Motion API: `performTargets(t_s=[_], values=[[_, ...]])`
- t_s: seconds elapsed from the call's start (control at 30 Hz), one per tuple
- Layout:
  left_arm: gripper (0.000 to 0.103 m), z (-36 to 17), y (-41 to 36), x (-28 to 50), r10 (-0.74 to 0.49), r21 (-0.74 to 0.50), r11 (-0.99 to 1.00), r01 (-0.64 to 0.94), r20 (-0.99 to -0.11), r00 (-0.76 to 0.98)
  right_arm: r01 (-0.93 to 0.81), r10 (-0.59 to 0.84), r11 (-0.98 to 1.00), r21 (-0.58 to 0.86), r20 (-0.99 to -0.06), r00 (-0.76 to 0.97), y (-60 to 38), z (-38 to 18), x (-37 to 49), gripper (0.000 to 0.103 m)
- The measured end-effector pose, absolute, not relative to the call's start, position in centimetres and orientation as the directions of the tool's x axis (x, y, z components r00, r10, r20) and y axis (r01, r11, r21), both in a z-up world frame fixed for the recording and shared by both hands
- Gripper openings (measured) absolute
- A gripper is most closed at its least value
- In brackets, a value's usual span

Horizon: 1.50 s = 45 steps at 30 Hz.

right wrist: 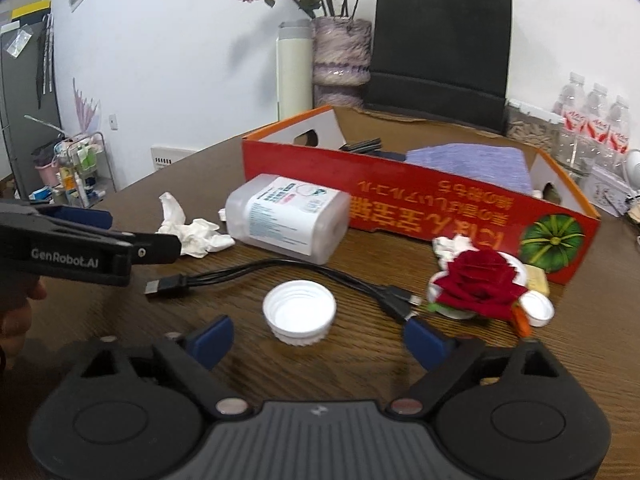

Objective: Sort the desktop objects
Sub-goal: 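Grasp the black USB cable with the left gripper while the right gripper grasps the white bottle cap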

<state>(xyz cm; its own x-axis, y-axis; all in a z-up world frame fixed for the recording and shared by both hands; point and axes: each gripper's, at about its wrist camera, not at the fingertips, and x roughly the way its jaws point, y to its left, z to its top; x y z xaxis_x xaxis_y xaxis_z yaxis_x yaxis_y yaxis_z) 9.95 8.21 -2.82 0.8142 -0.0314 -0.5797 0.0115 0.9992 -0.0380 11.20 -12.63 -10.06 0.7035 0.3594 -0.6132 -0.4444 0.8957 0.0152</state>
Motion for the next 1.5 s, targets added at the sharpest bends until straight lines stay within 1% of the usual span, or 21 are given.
performTargets(t_s=[0.07,0.2,0.33,0.4,0.43,0.47,0.67,0.97,1.07,1.13,1.17,1.23,1.37,1.43,1.5], values=[[0.103,-3.0,8.6,10.1,-0.043,-0.054,0.998,0.014,-0.583,0.812,-0.446,0.362,0.895,0.021,-0.618,0.698,-12.2,-10.2,11.7,0.081],[0.103,-3.3,8.9,10.4,-0.051,-0.060,0.998,0.019,-0.594,0.803,-0.444,0.360,0.895,0.025,-0.628,0.690,-11.7,-10.5,12.4,0.080],[0.103,-3.5,8.7,10.5,-0.074,-0.064,0.997,0.044,-0.598,0.798,-0.447,0.358,0.895,0.014,-0.620,0.698,-11.5,-10.5,12.6,0.069],[0.103,-3.5,8.6,10.5,-0.078,-0.062,0.997,0.051,-0.598,0.797,-0.459,0.370,0.888,0.013,-0.612,0.699,-11.4,-10.4,12.4,0.055],[0.103,-3.5,8.5,10.4,-0.080,-0.061,0.997,0.054,-0.598,0.797,-0.464,0.376,0.886,0.014,-0.608,0.699,-11.5,-10.4,12.3,0.042],[0.103,-3.5,8.4,10.4,-0.081,-0.059,0.997,0.057,-0.598,0.797,-0.466,0.379,0.885,0.015,-0.605,0.700,-11.5,-10.4,12.4,0.039],[0.103,-3.0,6.8,10.1,-0.098,-0.014,0.994,0.111,-0.592,0.800,-0.463,0.391,0.886,0.031,-0.589,0.708,-12.1,-10.1,12.0,0.039],[0.102,-2.5,3.5,10.9,-0.154,0.019,0.978,0.205,-0.598,0.787,-0.423,0.386,0.905,0.050,-0.516,0.764,-14.8,-9.0,11.1,0.039],[0.097,-2.6,2.6,11.5,-0.167,0.022,0.974,0.227,-0.612,0.773,-0.408,0.380,0.911,0.059,-0.502,0.776,-15.8,-8.8,11.0,0.039],[0.090,-2.9,2.1,11.7,-0.169,0.027,0.971,0.238,-0.624,0.763,-0.398,0.375,0.915,0.064,-0.496,0.783,-16.3,-8.8,11.0,0.039],[0.088,-3.1,2.0,11.8,-0.172,0.025,0.970,0.241,-0.630,0.757,-0.394,0.373,0.917,0.067,-0.493,0.786,-16.7,-8.7,11.1,0.039],[0.080,-3.3,1.9,12.1,-0.180,0.010,0.970,0.243,-0.642,0.745,-0.385,0.369,0.920,0.070,-0.486,0.793,-17.2,-8.7,11.0,0.039],[0.069,-3.5,1.4,12.5,-0.188,0.002,0.968,0.251,-0.654,0.732,-0.368,0.359,0.927,0.076,-0.472,0.805,-18.3,-8.5,11.1,0.039],[0.062,-3.7,1.1,12.8,-0.188,0.004,0.967,0.255,-0.666,0.722,-0.361,0.355,0.929,0.080,-0.469,0.809,-18.7,-8.4,11.0,0.039],[0.061,-3.8,1.0,12.9,-0.179,0.013,0.968,0.252,-0.667,0.723,-0.358,0.354,0.930,0.085,-0.465,0.811,-19.1,-8.5,11.0,0.039]])
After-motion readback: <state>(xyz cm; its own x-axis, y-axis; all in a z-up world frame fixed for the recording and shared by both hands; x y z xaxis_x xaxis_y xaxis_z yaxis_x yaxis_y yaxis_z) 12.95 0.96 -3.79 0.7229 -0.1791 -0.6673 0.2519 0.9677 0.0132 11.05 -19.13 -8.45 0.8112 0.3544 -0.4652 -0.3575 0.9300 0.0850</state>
